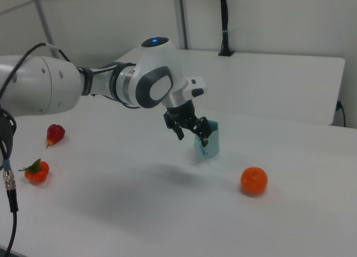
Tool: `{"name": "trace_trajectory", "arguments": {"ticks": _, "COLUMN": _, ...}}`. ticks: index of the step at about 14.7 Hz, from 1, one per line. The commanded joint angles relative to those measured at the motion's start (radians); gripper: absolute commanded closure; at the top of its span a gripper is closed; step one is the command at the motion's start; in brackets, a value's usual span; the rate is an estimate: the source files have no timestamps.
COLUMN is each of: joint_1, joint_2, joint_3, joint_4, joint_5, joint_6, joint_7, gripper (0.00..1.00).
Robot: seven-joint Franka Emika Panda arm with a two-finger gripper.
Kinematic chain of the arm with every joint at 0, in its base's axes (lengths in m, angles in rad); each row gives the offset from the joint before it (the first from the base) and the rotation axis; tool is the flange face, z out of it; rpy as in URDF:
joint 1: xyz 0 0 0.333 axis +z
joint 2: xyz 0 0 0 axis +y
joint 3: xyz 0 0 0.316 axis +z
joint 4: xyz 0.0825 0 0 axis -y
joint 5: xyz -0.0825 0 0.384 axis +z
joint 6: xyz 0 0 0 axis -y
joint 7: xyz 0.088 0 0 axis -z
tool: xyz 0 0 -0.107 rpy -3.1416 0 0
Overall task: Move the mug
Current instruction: 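Move the open gripper down toward the teal hexagonal mug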
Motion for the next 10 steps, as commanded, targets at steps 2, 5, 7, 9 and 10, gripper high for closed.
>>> {"name": "trace_trajectory", "arguments": {"ticks": 2, "joint_1": 0.007, "joint_2": 0.006, "joint_3": -0.001, "joint_4": 0.006, "joint_5": 0.008, "joint_6": 0.009, "joint_7": -0.006, "gripper": 0.00}}
{"name": "trace_trajectory", "arguments": {"ticks": 5, "joint_1": 0.028, "joint_2": 0.063, "joint_3": -0.001, "joint_4": 0.008, "joint_5": 0.007, "joint_6": 0.095, "joint_7": 0.025, "gripper": 0.00}}
{"name": "trace_trajectory", "arguments": {"ticks": 7, "joint_1": 0.030, "joint_2": 0.091, "joint_3": -0.001, "joint_4": 0.003, "joint_5": 0.007, "joint_6": 0.161, "joint_7": 0.053, "gripper": 0.00}}
{"name": "trace_trajectory", "arguments": {"ticks": 9, "joint_1": 0.030, "joint_2": 0.120, "joint_3": -0.001, "joint_4": 0.008, "joint_5": 0.005, "joint_6": 0.172, "joint_7": 0.053, "gripper": 0.00}}
{"name": "trace_trajectory", "arguments": {"ticks": 10, "joint_1": 0.034, "joint_2": 0.126, "joint_3": -0.001, "joint_4": 0.008, "joint_5": 0.004, "joint_6": 0.173, "joint_7": 0.053, "gripper": 0.05}}
